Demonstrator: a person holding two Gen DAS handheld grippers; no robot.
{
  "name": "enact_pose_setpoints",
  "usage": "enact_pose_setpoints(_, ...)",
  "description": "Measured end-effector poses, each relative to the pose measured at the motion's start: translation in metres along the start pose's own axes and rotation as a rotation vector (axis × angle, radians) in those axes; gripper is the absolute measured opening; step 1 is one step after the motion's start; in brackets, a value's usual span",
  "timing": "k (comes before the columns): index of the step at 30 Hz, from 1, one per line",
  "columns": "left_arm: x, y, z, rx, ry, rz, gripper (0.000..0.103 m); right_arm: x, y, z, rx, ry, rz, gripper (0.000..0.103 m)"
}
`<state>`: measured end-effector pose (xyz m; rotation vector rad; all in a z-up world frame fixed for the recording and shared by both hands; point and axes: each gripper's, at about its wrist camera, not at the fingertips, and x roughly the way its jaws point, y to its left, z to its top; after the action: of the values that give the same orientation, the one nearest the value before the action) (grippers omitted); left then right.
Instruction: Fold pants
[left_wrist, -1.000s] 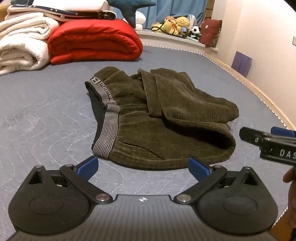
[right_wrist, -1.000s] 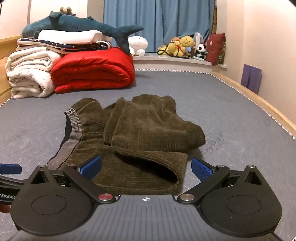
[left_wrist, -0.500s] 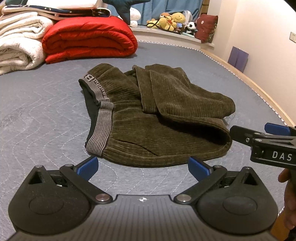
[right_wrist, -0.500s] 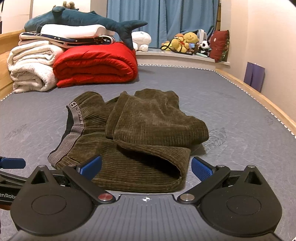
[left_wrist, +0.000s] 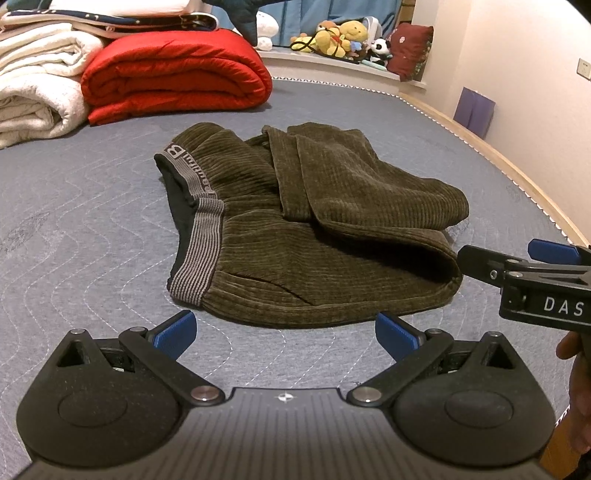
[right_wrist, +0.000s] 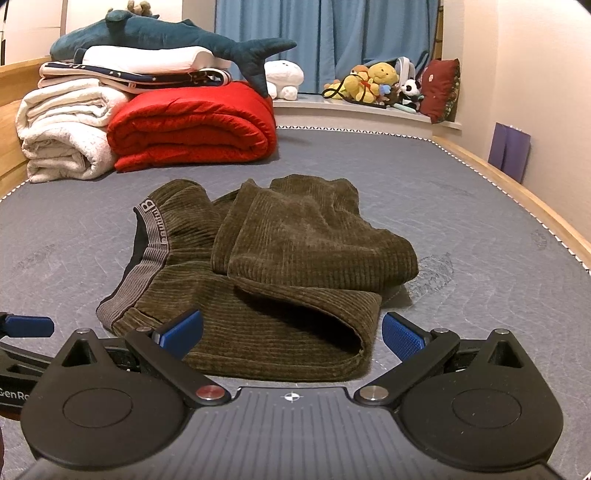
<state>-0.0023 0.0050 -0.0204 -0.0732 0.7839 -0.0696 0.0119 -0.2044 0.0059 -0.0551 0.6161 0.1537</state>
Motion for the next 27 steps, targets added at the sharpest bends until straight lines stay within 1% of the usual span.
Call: enact_pose_setpoints(27,0.0015,0.0001,-0.0011,-0.006,0.008,0.001,0.103,0.0050,0.0010,-0.0028,-0.010,0.018,-0.009,0.102)
